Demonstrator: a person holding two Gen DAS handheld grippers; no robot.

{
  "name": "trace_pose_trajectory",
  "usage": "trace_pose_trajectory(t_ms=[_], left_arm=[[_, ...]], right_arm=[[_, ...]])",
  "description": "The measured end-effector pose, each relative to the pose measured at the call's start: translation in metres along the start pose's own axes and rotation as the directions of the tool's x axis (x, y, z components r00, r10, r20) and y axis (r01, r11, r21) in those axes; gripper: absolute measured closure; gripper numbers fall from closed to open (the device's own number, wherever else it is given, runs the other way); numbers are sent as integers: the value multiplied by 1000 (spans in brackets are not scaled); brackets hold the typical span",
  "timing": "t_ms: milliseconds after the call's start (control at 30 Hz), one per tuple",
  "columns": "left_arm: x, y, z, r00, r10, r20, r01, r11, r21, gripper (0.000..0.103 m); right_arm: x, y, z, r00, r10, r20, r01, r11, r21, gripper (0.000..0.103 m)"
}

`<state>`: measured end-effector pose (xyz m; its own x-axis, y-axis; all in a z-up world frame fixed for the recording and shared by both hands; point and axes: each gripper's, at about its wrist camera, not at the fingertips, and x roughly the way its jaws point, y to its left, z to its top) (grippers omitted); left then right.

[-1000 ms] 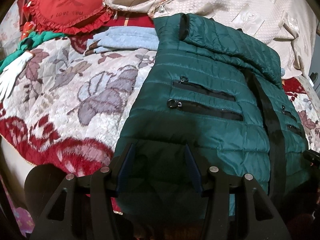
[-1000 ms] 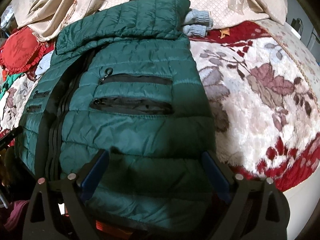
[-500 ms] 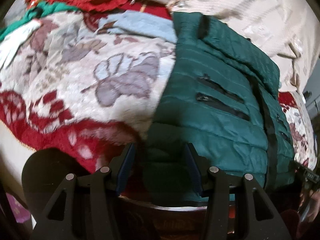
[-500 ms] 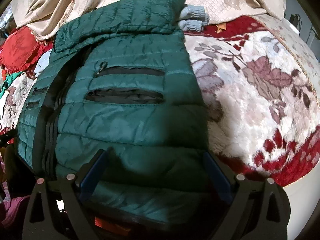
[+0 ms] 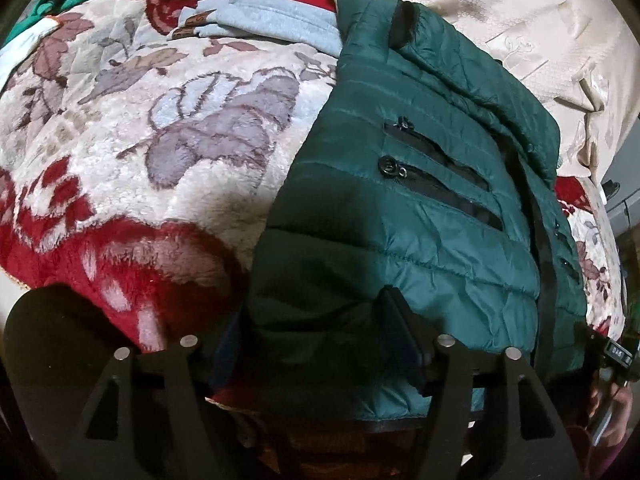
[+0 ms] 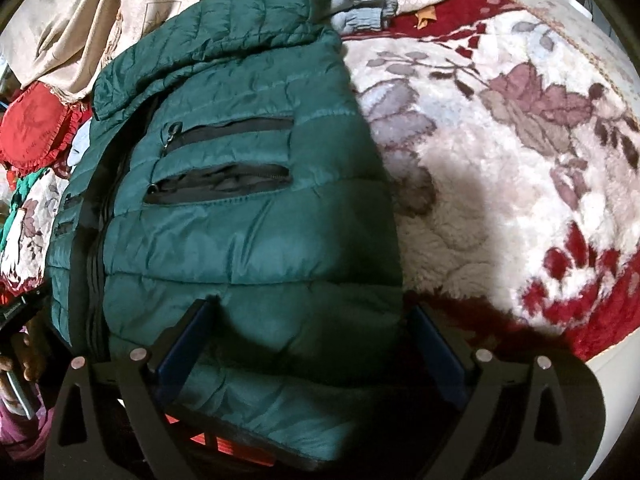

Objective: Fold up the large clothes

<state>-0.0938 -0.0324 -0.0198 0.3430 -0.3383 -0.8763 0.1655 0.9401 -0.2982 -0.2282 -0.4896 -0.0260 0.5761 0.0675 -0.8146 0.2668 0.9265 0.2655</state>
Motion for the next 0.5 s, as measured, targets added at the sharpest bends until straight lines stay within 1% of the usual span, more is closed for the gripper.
trace_pose_trajectory(t_ms=[33, 100, 200, 267, 333, 400, 433, 467, 500], left_arm=[[0, -1, 0, 1000, -2, -2, 2, 1000, 7, 55], [-1, 0, 0, 1000, -6, -7, 6, 1000, 22, 55], [2, 0, 0, 1000, -3, -11, 3, 1000, 29, 55], [5, 0, 0, 1000, 3, -13, -3, 1000, 25, 55], [4, -1, 0, 1000, 7, -10, -7, 999, 31, 55], [4, -2, -1, 1000, 14, -9, -14, 999, 47, 55], [4, -3, -2, 1000, 18, -7, -18, 998, 57, 58], [3, -3, -3, 1000, 21, -7, -21, 998, 61, 63], [2, -5, -3, 1000, 24, -4, -24, 997, 68, 67]], right_arm=[[0, 1, -1, 1000, 8, -5, -8, 1000, -5, 3], [-1, 8, -4, 998, 62, -28, -62, 998, -13, 3], [-7, 19, -7, 996, 91, -8, -92, 994, -53, 3], [-4, 21, -5, 995, 94, -16, -95, 993, -77, 3], [2, 20, -7, 997, 74, -27, -76, 994, -84, 5], [3, 21, -8, 998, 62, -24, -64, 993, -98, 15], [1, 23, -9, 998, 58, -16, -59, 991, -116, 18], [-1, 23, -9, 999, 53, -12, -54, 990, -132, 26], [-3, 26, -9, 999, 41, -6, -41, 987, -158, 37]])
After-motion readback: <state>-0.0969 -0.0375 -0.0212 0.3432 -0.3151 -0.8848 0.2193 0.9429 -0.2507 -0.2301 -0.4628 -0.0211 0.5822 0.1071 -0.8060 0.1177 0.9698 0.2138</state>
